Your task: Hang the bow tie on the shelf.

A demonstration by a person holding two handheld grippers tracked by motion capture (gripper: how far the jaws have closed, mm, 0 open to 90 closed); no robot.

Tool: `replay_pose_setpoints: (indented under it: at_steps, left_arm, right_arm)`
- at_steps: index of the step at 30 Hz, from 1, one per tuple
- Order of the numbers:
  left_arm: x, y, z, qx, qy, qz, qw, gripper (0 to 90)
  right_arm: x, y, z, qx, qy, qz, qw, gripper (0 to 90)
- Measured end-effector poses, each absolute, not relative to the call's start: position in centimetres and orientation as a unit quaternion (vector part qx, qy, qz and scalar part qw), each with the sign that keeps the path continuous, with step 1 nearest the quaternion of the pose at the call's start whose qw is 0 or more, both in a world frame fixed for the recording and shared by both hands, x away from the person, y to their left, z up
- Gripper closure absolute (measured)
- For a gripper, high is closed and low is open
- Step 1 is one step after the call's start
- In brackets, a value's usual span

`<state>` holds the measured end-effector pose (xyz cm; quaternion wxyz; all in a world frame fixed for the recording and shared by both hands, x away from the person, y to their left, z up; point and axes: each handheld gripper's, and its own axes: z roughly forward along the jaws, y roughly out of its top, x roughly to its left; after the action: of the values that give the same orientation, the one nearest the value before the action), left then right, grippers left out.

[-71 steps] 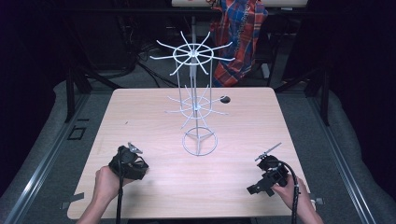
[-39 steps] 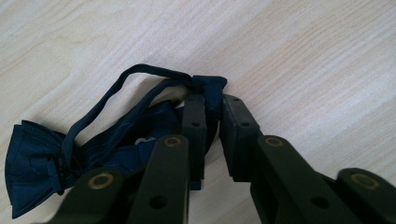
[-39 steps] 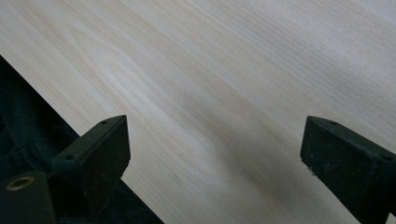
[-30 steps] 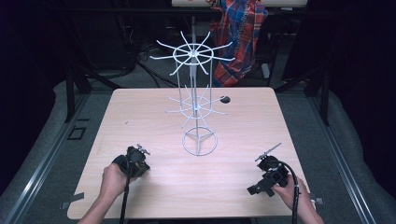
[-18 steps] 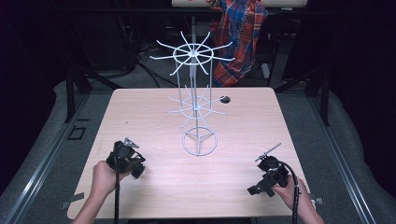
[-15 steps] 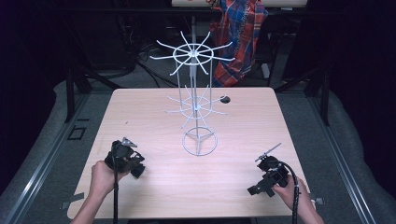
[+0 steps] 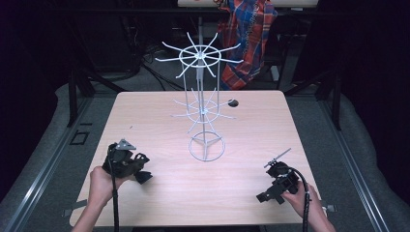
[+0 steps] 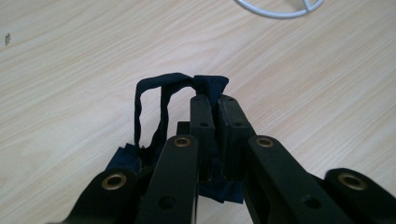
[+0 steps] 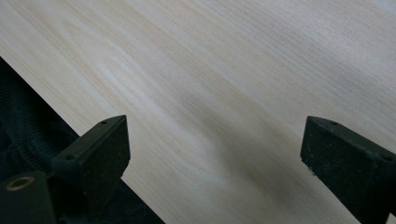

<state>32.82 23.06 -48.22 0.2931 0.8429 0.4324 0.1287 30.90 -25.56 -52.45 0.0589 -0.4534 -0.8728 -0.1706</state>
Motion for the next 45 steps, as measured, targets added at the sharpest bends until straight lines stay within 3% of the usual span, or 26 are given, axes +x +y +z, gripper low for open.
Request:
replay_pose_setpoints:
  at_steps: [45]
  left_arm:
    - [33.9,22.1,-43.3,0.818,0.396,0.116,0.401,86.4]
  right_arm:
    - [31.0,-25.7,-52.6,-0.458,-0.871,-0.167,0.059,7.6]
